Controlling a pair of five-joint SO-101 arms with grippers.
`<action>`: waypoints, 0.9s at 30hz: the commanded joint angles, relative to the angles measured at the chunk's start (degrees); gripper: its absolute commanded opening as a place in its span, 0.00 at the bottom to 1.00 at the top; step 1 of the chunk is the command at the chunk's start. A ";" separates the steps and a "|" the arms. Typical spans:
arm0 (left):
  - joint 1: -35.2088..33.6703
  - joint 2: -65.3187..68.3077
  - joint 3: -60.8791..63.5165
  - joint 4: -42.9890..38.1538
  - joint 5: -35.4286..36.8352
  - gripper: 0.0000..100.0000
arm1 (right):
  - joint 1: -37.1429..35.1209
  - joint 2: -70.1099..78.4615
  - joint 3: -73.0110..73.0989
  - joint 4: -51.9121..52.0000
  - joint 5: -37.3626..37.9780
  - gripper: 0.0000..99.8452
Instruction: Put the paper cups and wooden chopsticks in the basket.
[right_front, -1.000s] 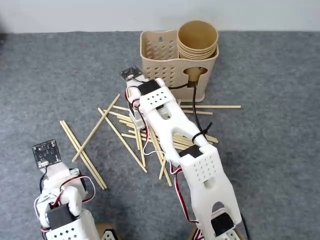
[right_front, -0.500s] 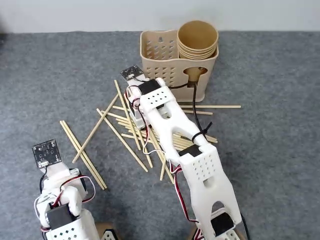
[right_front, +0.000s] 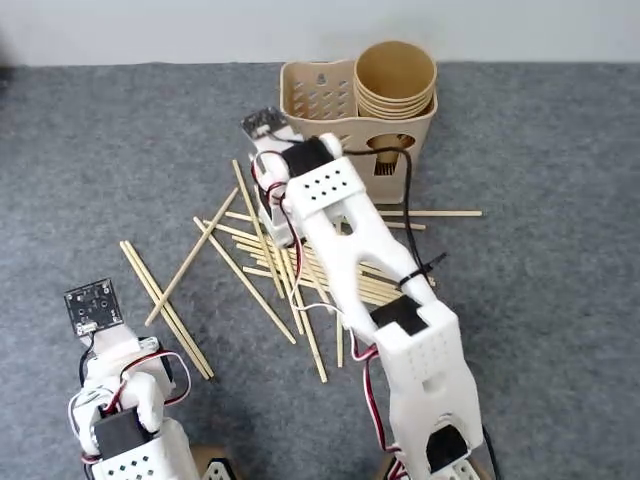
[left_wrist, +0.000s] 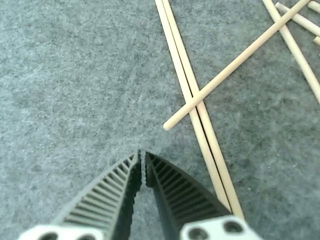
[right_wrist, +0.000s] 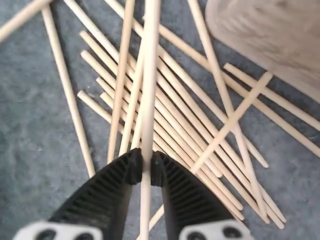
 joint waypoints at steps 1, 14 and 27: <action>-0.35 -0.97 -0.66 0.35 0.35 0.01 | -1.36 -7.96 -2.64 0.92 0.35 0.01; -0.35 -0.97 -0.66 0.35 0.35 0.01 | -0.92 -25.45 -7.65 -14.90 0.35 0.01; -0.35 -0.97 -0.66 0.35 0.35 0.01 | 8.66 -21.05 -7.30 -48.31 0.35 0.01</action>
